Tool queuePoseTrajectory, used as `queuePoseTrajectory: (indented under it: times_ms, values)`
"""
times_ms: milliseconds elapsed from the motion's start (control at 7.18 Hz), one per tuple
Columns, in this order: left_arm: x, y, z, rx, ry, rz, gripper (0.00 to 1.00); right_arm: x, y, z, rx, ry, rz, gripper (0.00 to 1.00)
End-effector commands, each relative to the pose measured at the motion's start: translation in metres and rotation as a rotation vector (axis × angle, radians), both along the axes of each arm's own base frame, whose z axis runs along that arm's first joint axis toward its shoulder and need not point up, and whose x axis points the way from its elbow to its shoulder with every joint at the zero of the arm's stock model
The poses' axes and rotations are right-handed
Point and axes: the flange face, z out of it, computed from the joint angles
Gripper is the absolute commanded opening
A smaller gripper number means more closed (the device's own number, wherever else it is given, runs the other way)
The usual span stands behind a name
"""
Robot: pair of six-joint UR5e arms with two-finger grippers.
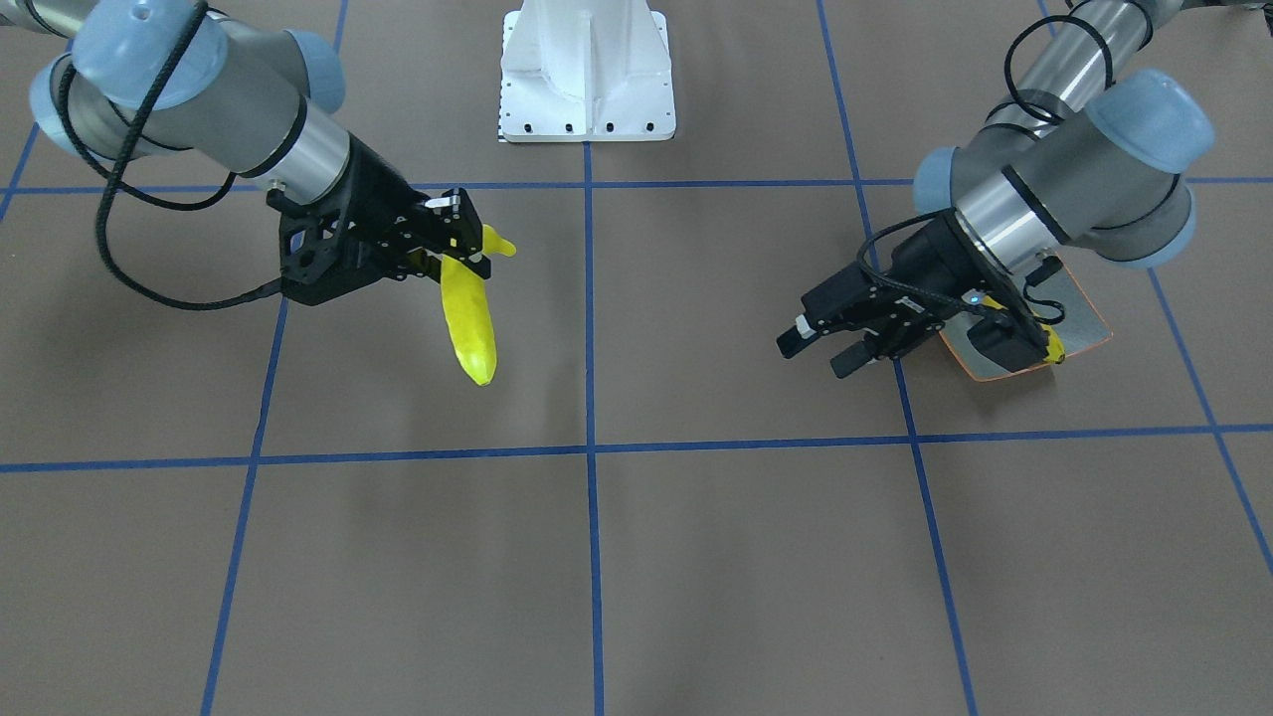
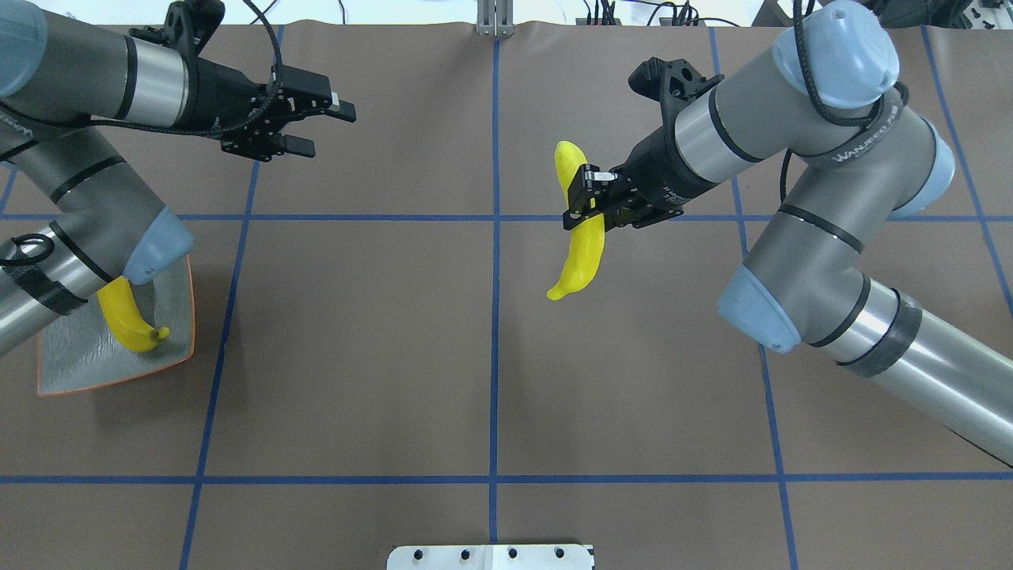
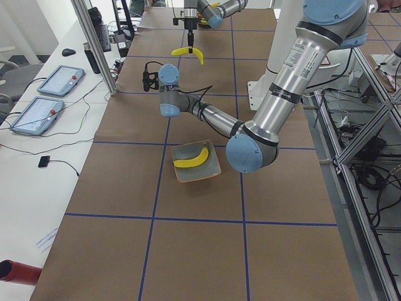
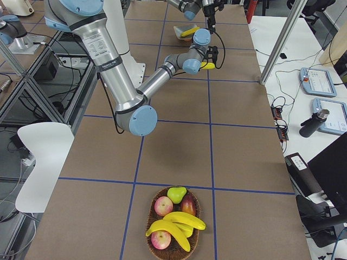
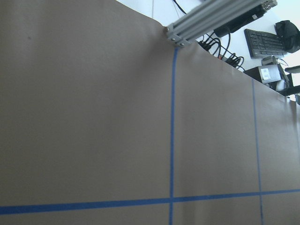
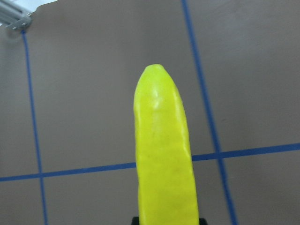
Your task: Transfer all bananas from basket to plate
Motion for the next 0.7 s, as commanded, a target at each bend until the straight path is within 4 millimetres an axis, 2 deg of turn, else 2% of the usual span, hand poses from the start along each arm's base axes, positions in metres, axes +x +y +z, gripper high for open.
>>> queuePoseTrajectory:
  times_ms: [0,139,278,557]
  values:
    - [0.036,0.021,-0.04,0.032,0.061,0.06,0.98,-0.032,0.013,-0.032,0.012,-0.042,-0.009,0.0]
    - [0.048,0.025,-0.053,0.048,0.072,0.077,0.98,-0.043,0.014,-0.043,0.018,-0.049,-0.021,0.0]
    - [0.054,0.028,-0.058,0.057,0.078,0.074,0.97,-0.055,0.022,-0.052,0.026,-0.057,-0.043,0.0]
    - [0.07,0.037,-0.07,0.069,0.092,0.081,0.97,-0.066,0.02,-0.064,0.027,-0.062,-0.049,0.0]
